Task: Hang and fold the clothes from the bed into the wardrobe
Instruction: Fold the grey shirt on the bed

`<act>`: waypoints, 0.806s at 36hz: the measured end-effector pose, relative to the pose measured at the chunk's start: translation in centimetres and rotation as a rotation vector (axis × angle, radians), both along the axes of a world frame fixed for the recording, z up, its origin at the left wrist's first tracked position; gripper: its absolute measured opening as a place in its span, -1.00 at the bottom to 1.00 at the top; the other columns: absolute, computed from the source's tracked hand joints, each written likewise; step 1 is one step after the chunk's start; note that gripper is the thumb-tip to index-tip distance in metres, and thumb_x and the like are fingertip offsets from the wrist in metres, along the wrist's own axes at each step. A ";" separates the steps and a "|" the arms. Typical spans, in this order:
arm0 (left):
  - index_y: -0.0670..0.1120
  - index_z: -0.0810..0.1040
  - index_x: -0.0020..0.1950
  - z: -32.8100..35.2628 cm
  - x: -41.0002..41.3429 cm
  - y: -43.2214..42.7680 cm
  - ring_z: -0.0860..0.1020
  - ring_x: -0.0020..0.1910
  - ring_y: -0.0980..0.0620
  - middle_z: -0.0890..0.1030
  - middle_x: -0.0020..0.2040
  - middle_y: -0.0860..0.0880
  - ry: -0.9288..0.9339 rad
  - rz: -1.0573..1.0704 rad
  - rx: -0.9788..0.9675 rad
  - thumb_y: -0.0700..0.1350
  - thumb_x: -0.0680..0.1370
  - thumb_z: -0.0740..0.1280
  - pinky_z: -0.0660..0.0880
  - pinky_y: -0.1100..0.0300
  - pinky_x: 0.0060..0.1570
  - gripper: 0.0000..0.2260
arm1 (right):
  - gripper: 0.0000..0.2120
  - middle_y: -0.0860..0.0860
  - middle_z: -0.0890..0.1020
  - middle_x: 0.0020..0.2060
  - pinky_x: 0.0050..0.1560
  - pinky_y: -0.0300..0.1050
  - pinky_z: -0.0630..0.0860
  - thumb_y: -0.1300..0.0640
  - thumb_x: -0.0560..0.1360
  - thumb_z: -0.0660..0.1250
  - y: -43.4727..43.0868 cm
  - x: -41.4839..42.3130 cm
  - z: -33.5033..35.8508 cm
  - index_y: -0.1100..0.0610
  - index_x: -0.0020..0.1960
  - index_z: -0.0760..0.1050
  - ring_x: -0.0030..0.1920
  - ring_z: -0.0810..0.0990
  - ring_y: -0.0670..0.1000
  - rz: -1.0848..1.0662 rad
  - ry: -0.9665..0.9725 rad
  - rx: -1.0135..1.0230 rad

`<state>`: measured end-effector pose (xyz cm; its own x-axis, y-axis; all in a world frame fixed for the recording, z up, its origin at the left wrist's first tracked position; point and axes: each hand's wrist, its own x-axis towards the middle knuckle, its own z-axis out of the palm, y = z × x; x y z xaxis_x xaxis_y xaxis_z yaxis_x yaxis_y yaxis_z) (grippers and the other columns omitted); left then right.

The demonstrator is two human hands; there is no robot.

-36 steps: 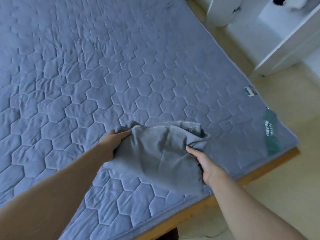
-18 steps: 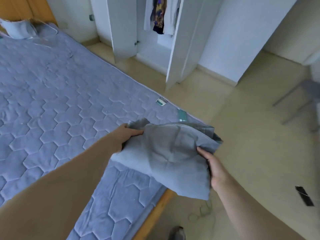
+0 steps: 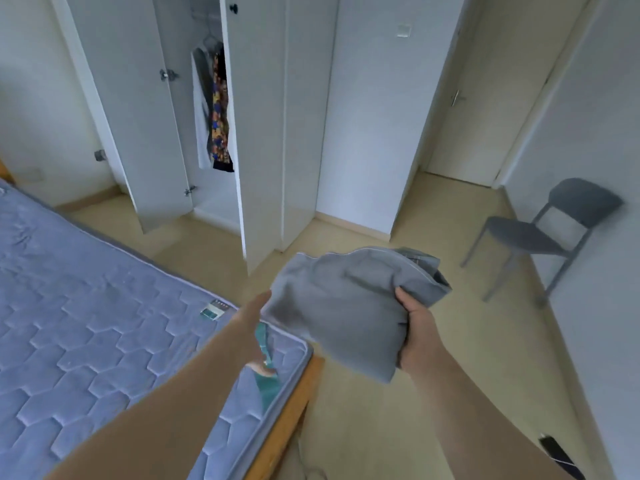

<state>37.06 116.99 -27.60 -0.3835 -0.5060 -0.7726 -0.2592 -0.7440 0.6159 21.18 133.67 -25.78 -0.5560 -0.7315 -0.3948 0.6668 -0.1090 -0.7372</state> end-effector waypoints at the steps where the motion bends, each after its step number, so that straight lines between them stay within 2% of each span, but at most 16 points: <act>1: -0.03 0.17 0.44 0.0 -1.7 0.6 0.21 0.42 -0.27 0.19 0.46 -0.14 0.098 0.001 0.109 0.02 0.44 0.44 0.33 -0.21 0.18 -0.33 | -0.67 0.09 0.68 0.00 -0.31 -0.06 0.61 -0.07 0.51 0.25 -0.2 -1.1 0.4 0.11 0.14 0.57 -0.07 0.69 0.10 -0.009 -0.013 -0.049; 2: -0.09 0.15 0.45 0.0 -3.6 1.1 0.25 0.38 -0.33 0.21 0.45 -0.21 0.225 0.051 0.259 0.09 0.39 0.47 0.34 -0.28 0.17 -0.23 | -0.66 0.10 0.67 0.04 -0.28 -0.05 0.61 -0.07 0.52 0.24 -0.5 -2.1 0.8 0.11 0.17 0.55 -0.04 0.68 0.10 -0.019 -0.030 -0.088; 4: -0.24 0.28 0.34 0.4 -7.6 2.2 0.50 0.13 -0.38 0.48 0.24 -0.32 0.508 0.086 0.471 0.20 0.30 0.47 0.47 -0.30 -0.04 -0.19 | -0.65 0.09 0.67 0.05 -0.27 -0.05 0.61 -0.07 0.52 0.25 -1.0 -4.2 1.5 0.11 0.20 0.54 -0.03 0.68 0.10 -0.036 -0.063 -0.131; 6: -0.18 0.49 0.20 1.5 -11.3 2.6 0.64 -0.11 -0.28 0.65 0.00 -0.24 0.655 0.060 0.394 0.29 0.35 0.36 0.56 -0.09 -0.26 -0.37 | -0.65 0.10 0.67 0.05 -0.26 -0.05 0.62 -0.06 0.50 0.27 -1.5 -6.3 2.1 0.11 0.19 0.54 -0.03 0.68 0.10 -0.042 -0.067 -0.141; 7: -0.10 0.56 0.13 1.9 -13.2 2.3 0.66 -0.14 -0.21 0.68 -0.02 -0.17 0.667 0.044 0.305 0.29 0.39 0.32 0.57 -0.01 -0.29 -0.46 | -0.65 0.10 0.67 0.04 -0.25 -0.05 0.62 -0.06 0.49 0.28 -1.7 -7.4 2.4 0.11 0.18 0.55 -0.03 0.68 0.11 -0.046 -0.061 -0.146; 10: -0.04 0.61 0.09 3.9 -18.3 0.4 0.64 -0.08 -0.10 0.69 -0.02 -0.08 0.615 0.019 0.149 0.20 0.45 0.34 0.53 0.06 -0.25 -0.62 | -0.70 0.10 0.68 0.01 -0.26 0.01 0.62 -0.03 0.49 0.29 -2.7 -11.2 3.6 0.11 0.13 0.57 -0.07 0.68 0.13 -0.086 -0.054 -0.192; 15: -0.13 0.60 -0.08 7.8 -27.0 -4.0 0.59 -0.20 -0.07 0.67 -0.31 -0.07 0.546 -0.052 0.001 -0.12 0.47 0.36 0.54 0.10 -0.21 -0.90 | -0.70 0.09 0.69 -0.01 -0.15 0.04 0.61 -0.08 0.45 0.31 -5.8 -19.4 5.9 0.07 0.09 0.59 -0.08 0.68 0.16 -0.149 -0.027 -0.207; 19: -0.15 0.59 -0.15 11.2 -33.7 -8.3 0.56 -0.24 -0.07 0.64 -0.41 -0.07 0.496 -0.086 -0.109 -0.16 0.49 0.35 0.49 0.11 -0.24 -0.93 | -0.68 0.07 0.72 -0.20 -0.34 -0.04 0.59 -0.18 0.43 0.34 -10.1 -26.3 8.3 0.06 -0.06 0.61 -0.26 0.70 0.15 -0.215 -0.056 -0.136; 21: -0.16 0.58 -0.14 12.6 -36.7 -10.6 0.56 -0.23 -0.08 0.65 -0.38 -0.08 0.495 -0.106 -0.147 -0.17 0.49 0.35 0.49 0.12 -0.22 -0.93 | -0.67 0.05 0.71 -0.27 -0.35 -0.08 0.57 -0.19 0.42 0.35 -12.2 -30.1 9.4 0.05 -0.03 0.58 -0.23 0.68 0.13 -0.283 -0.061 -0.109; 23: -0.17 0.59 -0.08 13.8 -39.3 -12.8 0.57 -0.19 -0.10 0.66 -0.28 -0.10 0.498 -0.114 -0.183 -0.18 0.47 0.36 0.50 0.09 -0.19 -0.91 | -0.66 0.05 0.69 -0.13 -0.27 -0.05 0.56 -0.17 0.43 0.36 -13.9 -34.0 10.0 0.04 0.08 0.54 -0.10 0.62 0.10 -0.364 -0.049 -0.105; 25: -0.17 0.58 -0.09 14.6 -41.5 -14.6 0.57 -0.21 -0.10 0.66 -0.32 -0.11 0.493 -0.126 -0.209 -0.18 0.46 0.37 0.48 0.06 -0.25 -0.92 | -0.61 0.06 0.62 0.06 -0.19 0.01 0.55 -0.15 0.45 0.36 -15.5 -37.5 10.1 0.03 0.18 0.51 0.03 0.58 0.12 -0.389 -0.040 -0.100; 29: -0.17 0.57 -0.13 15.2 -45.2 -17.7 0.57 -0.27 -0.09 0.64 -0.42 -0.11 0.434 -0.132 -0.218 -0.15 0.45 0.39 0.44 0.08 -0.32 -0.91 | -0.67 0.06 0.62 0.08 -0.16 0.01 0.56 -0.11 0.46 0.37 -18.5 -42.8 9.2 0.03 0.13 0.53 0.06 0.59 0.12 -0.323 -0.049 -0.051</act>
<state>-8.14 99.33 -12.42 -0.7175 -0.5638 -0.4091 -0.0275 -0.5640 0.8253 -21.66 115.15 -16.59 -0.7441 -0.5397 -0.3939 0.6260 -0.3571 -0.6933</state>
